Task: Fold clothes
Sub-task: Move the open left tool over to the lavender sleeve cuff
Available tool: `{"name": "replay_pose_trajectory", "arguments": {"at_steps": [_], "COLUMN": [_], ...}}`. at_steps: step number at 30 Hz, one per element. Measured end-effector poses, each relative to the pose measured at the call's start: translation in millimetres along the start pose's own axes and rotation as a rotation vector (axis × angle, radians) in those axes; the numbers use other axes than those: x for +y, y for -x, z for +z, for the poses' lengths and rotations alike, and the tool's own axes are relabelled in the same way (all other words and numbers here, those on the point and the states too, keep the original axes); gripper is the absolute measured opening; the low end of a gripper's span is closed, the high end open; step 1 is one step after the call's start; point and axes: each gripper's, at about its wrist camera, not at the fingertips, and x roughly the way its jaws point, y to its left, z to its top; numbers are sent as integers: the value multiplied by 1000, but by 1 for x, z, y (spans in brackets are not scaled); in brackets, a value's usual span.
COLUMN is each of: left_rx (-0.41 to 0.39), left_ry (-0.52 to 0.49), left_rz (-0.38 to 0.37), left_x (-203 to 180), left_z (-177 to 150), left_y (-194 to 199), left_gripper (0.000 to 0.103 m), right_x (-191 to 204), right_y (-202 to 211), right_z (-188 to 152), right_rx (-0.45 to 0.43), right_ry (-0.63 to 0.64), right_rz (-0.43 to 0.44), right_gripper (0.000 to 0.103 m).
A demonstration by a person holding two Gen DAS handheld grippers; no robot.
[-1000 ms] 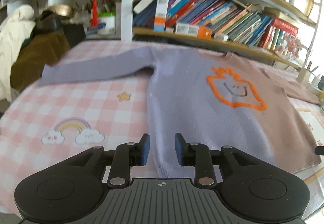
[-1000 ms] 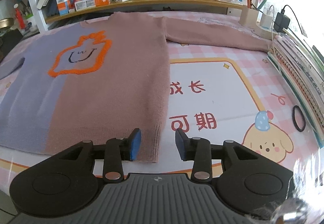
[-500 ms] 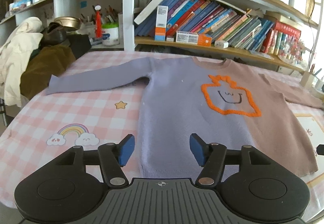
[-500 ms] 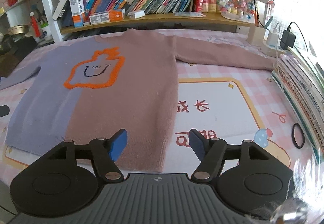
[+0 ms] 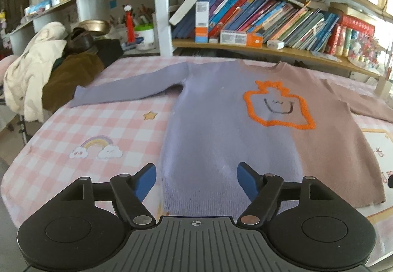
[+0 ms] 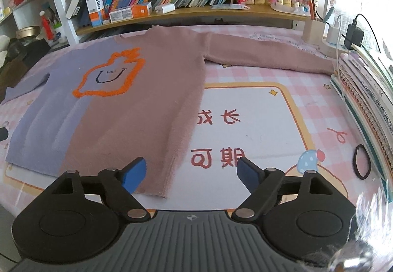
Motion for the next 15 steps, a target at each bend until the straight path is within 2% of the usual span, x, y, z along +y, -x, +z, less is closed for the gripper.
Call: {"name": "replay_pose_trajectory", "arguments": {"at_steps": [7,15], "left_rx": [5,-6], "left_ry": [72,113], "left_rz": [82,103], "left_x": [20,45], "left_z": [-1,-1], "left_y": [3,-4], "left_gripper": [81,86], "right_x": [1,27], "right_y": [-4,-14], "right_z": [2,8], "right_rx": [-3,-2], "right_ry": [25,73], "right_rz": [28,32], "right_gripper": [82,85]}}
